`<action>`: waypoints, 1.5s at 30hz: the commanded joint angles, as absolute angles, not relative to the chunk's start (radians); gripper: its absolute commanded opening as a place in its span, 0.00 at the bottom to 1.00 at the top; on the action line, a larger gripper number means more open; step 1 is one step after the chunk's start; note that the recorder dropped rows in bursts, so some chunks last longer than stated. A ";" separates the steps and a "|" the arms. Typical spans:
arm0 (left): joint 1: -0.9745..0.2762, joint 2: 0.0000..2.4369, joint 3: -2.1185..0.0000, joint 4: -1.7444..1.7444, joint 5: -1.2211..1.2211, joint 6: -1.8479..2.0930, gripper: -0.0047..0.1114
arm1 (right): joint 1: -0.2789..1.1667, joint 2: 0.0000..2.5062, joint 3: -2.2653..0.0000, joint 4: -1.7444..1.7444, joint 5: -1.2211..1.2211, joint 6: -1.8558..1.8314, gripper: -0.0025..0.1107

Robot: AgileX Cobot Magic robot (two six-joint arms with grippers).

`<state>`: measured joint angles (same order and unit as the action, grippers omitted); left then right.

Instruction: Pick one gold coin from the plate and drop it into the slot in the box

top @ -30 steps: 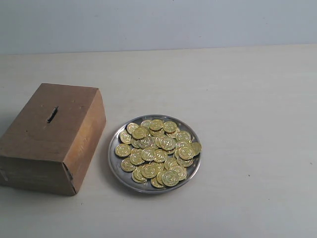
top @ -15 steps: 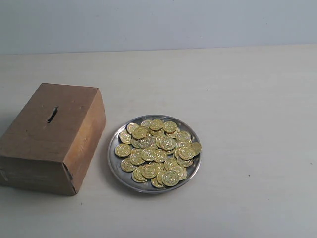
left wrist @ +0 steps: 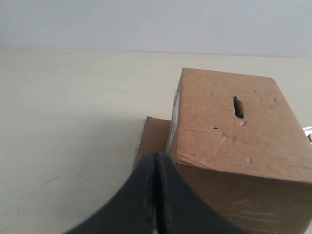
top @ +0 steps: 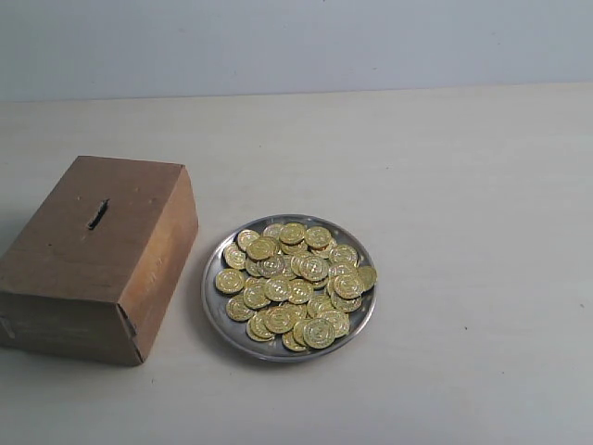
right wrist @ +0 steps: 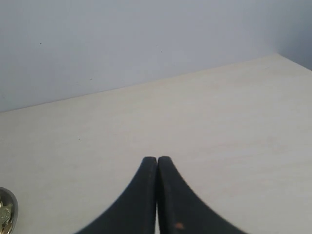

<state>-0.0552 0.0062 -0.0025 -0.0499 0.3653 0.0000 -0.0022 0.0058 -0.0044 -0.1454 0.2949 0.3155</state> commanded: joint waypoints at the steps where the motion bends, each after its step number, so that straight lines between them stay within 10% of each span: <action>1: -0.062 0.000 0.000 -0.050 0.352 0.000 0.04 | -0.007 0.000 0.000 -0.156 0.294 0.316 0.02; 45: -0.062 0.000 0.000 -0.050 0.352 0.000 0.04 | -0.007 0.000 0.000 0.051 0.291 0.046 0.02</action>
<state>-0.0552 0.0062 -0.0025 -0.0499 0.3653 0.0000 -0.0022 0.0058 -0.0044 0.0464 0.2935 0.0557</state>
